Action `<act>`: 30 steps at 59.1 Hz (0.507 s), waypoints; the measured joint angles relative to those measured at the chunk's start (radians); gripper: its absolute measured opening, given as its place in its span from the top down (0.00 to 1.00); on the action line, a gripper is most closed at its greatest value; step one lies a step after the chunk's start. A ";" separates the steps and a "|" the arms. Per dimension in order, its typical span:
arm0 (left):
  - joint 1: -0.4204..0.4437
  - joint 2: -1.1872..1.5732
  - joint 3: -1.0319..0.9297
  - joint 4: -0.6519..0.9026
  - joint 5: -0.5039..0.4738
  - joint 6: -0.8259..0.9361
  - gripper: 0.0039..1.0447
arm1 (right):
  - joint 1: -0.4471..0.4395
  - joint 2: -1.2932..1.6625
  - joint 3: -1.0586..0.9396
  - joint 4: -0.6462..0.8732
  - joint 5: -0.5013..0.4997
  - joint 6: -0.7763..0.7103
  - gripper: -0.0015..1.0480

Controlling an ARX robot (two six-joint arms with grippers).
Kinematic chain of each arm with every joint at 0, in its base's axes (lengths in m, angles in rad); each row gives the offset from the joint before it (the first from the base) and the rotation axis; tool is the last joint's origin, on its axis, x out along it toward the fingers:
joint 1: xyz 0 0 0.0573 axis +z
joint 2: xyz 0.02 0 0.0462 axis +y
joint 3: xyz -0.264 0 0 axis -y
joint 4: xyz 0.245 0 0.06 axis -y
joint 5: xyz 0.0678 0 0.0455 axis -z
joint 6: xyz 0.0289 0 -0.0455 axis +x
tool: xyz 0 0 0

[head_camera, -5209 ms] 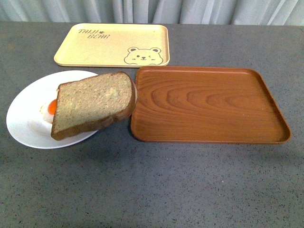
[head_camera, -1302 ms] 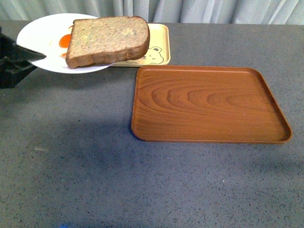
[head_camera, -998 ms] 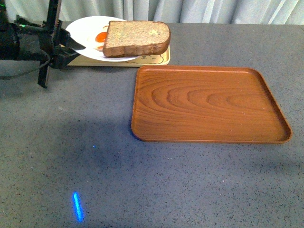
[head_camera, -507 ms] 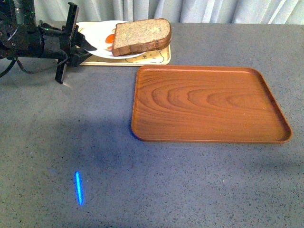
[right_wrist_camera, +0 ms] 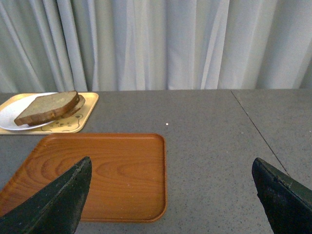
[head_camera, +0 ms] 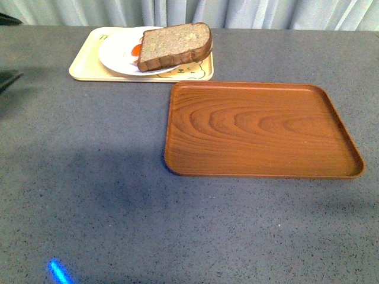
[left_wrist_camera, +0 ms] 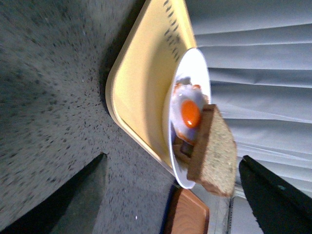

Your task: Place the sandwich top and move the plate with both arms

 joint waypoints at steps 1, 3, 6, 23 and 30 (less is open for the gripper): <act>0.016 -0.029 -0.037 0.021 0.017 0.013 0.07 | 0.000 0.000 0.000 0.000 0.000 0.000 0.09; 0.026 -0.055 -0.089 0.080 -0.022 0.055 0.09 | 0.000 0.000 0.000 0.000 0.000 0.000 0.09; 0.040 -0.103 -0.205 0.265 -0.192 0.228 0.17 | 0.000 0.000 0.000 0.000 -0.001 0.000 0.09; 0.059 -0.712 -0.842 0.439 -0.421 0.955 0.76 | 0.000 -0.001 0.000 0.000 0.000 0.000 0.09; -0.019 -0.896 -0.903 0.312 -0.496 1.004 0.99 | 0.000 -0.001 0.000 -0.001 0.000 0.000 0.09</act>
